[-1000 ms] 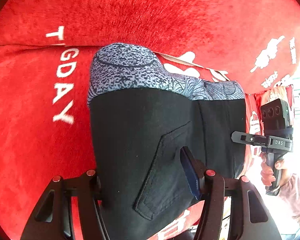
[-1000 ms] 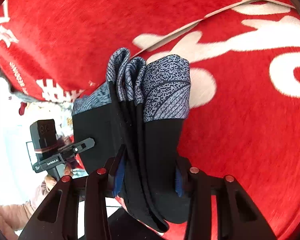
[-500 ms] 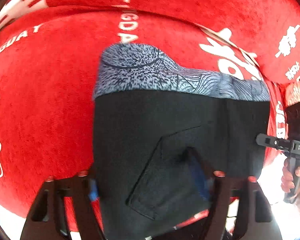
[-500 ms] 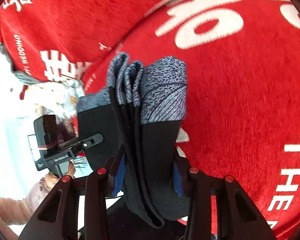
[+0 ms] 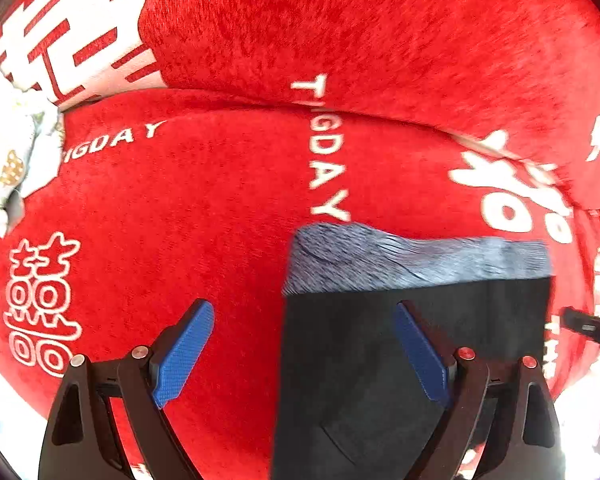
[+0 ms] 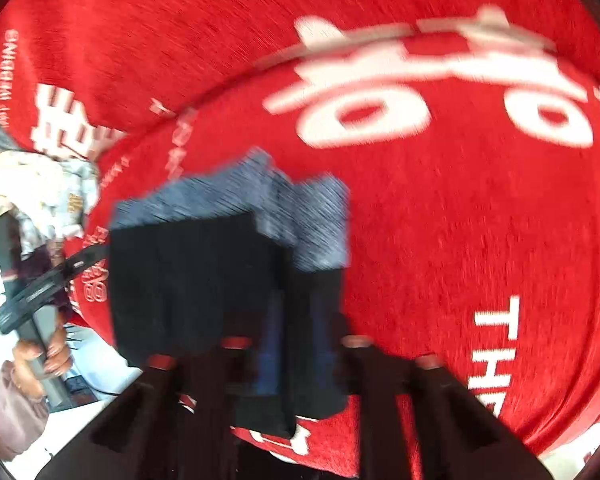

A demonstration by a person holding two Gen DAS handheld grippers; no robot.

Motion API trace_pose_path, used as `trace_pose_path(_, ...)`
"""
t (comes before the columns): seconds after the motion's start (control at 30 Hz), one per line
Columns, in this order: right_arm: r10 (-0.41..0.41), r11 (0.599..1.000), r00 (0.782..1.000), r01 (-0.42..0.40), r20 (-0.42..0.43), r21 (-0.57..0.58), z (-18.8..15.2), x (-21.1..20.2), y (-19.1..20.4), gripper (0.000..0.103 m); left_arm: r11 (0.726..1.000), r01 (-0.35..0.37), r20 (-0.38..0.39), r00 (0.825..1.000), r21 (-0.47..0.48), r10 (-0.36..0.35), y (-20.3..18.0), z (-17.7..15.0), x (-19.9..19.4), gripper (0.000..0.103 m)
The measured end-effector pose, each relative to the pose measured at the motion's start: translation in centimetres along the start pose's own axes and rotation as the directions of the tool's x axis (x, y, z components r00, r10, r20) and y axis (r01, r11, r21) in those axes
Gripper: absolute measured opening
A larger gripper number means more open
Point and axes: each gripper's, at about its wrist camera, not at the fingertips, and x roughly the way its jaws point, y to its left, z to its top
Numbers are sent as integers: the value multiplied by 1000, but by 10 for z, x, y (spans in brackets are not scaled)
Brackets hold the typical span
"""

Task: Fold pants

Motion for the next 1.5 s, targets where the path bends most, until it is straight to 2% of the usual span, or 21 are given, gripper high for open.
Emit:
trace_pose_path(0.13, 23, 999, 1000, -23, -15, -31, 3, 12, 17, 10, 999, -53, -16, 998, -10, 53, 7, -1, 24, 93)
trace_pose_path(0.2, -47, 996, 997, 43, -54, -83, 1, 40, 26, 8, 997, -73, -4, 997, -22, 73, 6, -1, 32, 103)
trace_pose_path(0.27, -85, 992, 995, 80, -47, -100, 1, 52, 26, 6, 997, -67, -6, 998, -35, 67, 9, 0, 35, 103)
trace_pose_path(0.37, -77, 994, 996, 74, -36, -75, 3, 48, 24, 2, 998, -65, -19, 998, -24, 64, 13, -1, 26, 103)
trace_pose_path(0.43, -77, 996, 996, 74, -37, -56, 1, 42, 23, 2, 996, -89, -19, 996, 5, 89, 10, -4, 18, 103)
trace_pose_path(0.5, -95, 995, 995, 94, -39, -42, -3, 33, 20, 8, 995, -96, -20, 995, 22, 96, 8, -9, 9, 103)
trace_pose_path(0.63, -106, 994, 993, 107, -49, 3, -14, 20, 15, 10, 996, -78, -46, 996, 46, 80, 2, -27, -10, 103)
trace_pose_path(0.77, -134, 988, 987, 140, -94, 61, -38, 9, 15, 23, 993, -68, -93, 993, 97, 77, -11, -47, -21, 103)
trace_pose_path(0.83, -142, 986, 984, 150, -105, 70, -47, 3, 20, 37, 991, -61, -109, 991, 119, 74, -19, -57, -28, 103)
trace_pose_path(0.87, -148, 985, 983, 157, -112, 74, -51, 0, 24, 49, 990, -55, -110, 991, 129, 69, -22, -61, -32, 103)
trace_pose_path(0.9, -153, 984, 982, 162, -115, 72, -53, -2, 28, 56, 989, -55, -106, 992, 139, 70, -26, -65, -38, 103)
trace_pose_path(1.07, -184, 979, 974, 194, -129, 66, -64, -12, 50, 77, 984, -60, -75, 994, 165, 73, -43, -75, -67, 103)
trace_pose_path(1.33, -224, 972, 968, 231, -113, 49, -71, -34, 78, 86, 974, -83, -73, 992, 212, 100, -59, -79, -103, 103)
trace_pose_path(1.43, -272, 961, 959, 275, -78, 25, -69, -50, 93, 102, 974, -82, -80, 992, 213, 101, -60, -80, -113, 103)
trace_pose_path(1.5, -291, 956, 955, 293, -59, 17, -68, -56, 99, 103, 976, -81, -93, 990, 200, 101, -59, -80, -117, 103)
